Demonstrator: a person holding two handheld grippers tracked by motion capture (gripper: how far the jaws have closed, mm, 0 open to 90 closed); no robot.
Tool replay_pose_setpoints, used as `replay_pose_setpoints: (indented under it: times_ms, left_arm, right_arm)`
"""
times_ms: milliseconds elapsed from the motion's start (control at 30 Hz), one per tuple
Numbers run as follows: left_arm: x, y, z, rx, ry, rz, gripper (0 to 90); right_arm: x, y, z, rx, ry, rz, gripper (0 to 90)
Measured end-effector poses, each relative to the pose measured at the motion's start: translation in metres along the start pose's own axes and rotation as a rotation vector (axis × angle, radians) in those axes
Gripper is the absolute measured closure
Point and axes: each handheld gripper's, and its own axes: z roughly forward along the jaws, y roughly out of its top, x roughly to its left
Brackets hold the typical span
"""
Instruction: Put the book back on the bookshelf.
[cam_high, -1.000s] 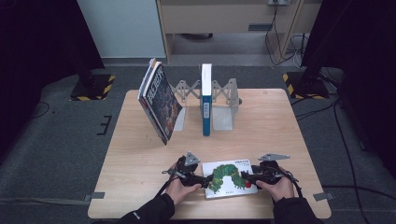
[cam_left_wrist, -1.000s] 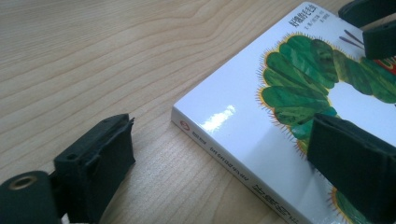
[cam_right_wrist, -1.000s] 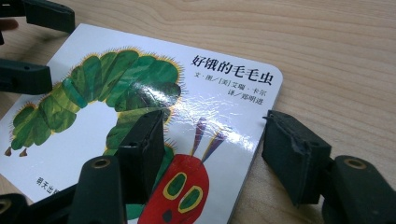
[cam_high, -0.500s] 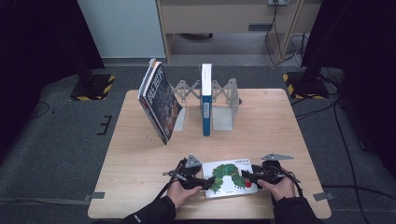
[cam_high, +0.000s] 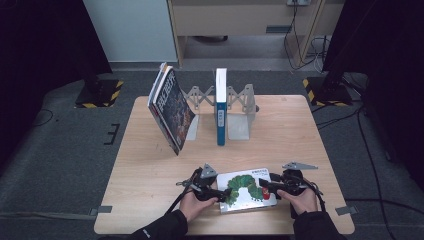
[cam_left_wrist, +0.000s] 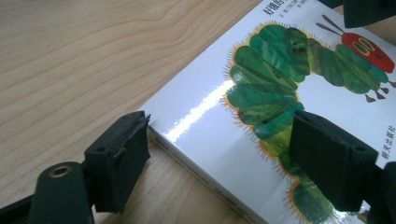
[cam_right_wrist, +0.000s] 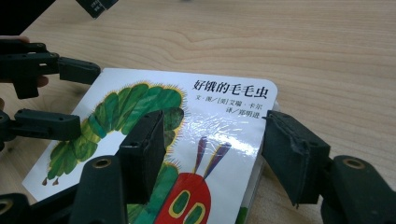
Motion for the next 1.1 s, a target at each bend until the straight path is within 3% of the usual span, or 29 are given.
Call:
replay_pose_setpoints:
  times_ms: [100,300,533,800,900,1100]
  left_arm:
    - [0.004,0.002,0.001,-0.005,0.003,-0.016,18.6]
    - [0.009,0.008,0.002,-0.017,0.02,-0.018,19.6]
    - [0.009,0.005,0.002,-0.042,0.013,-0.02,18.5]
    - [0.009,0.002,0.003,-0.06,0.008,-0.025,16.5]
    - [0.012,0.001,0.004,-0.061,-0.001,-0.054,14.7]
    - [0.013,0.0,0.004,-0.062,-0.009,-0.063,14.2]
  right_arm:
    - [0.0,0.004,-0.001,-0.052,0.02,0.023,39.2]
    - [-0.001,0.011,0.0,-0.104,0.049,0.066,40.5]
    - [0.001,0.012,-0.004,-0.163,0.07,0.081,40.9]
    - [0.004,0.011,-0.005,-0.168,0.078,0.109,37.7]
    - [0.006,0.009,-0.003,-0.16,0.072,0.108,35.0]
    - [0.004,0.005,-0.006,-0.141,0.099,0.16,35.4]
